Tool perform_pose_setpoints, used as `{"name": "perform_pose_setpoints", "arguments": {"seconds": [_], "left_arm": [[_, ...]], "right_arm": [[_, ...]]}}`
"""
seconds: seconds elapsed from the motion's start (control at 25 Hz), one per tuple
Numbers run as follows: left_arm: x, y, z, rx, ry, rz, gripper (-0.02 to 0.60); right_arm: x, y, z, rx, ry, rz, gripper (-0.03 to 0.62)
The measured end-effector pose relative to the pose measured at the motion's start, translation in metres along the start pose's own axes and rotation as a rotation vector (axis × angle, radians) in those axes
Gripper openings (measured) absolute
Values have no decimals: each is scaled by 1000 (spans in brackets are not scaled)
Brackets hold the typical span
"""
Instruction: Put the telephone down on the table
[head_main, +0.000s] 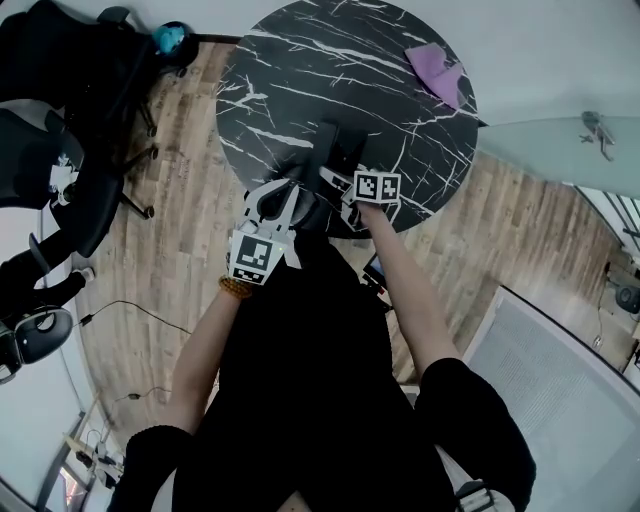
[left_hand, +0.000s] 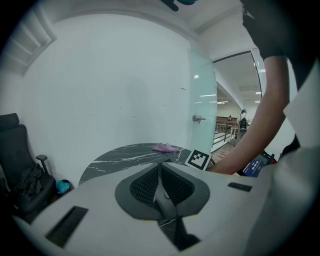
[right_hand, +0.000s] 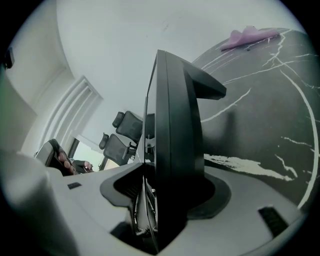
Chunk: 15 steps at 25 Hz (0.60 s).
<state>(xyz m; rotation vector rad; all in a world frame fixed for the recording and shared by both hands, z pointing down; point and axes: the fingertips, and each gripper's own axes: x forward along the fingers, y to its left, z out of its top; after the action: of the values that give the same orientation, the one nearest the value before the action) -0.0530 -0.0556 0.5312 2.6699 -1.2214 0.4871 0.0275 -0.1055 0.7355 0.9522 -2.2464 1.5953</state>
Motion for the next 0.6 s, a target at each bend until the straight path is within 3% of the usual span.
{"name": "perform_pose_setpoints", "arguments": {"seconds": [0.28, 0.6], "left_arm": [[0, 8, -2, -3, -2, 14, 29], [2, 13, 2, -2, -6, 21, 29]], "right_arm": [[0, 1, 0, -9, -4, -65, 245], [-3, -2, -1, 5, 2, -83, 251]]}}
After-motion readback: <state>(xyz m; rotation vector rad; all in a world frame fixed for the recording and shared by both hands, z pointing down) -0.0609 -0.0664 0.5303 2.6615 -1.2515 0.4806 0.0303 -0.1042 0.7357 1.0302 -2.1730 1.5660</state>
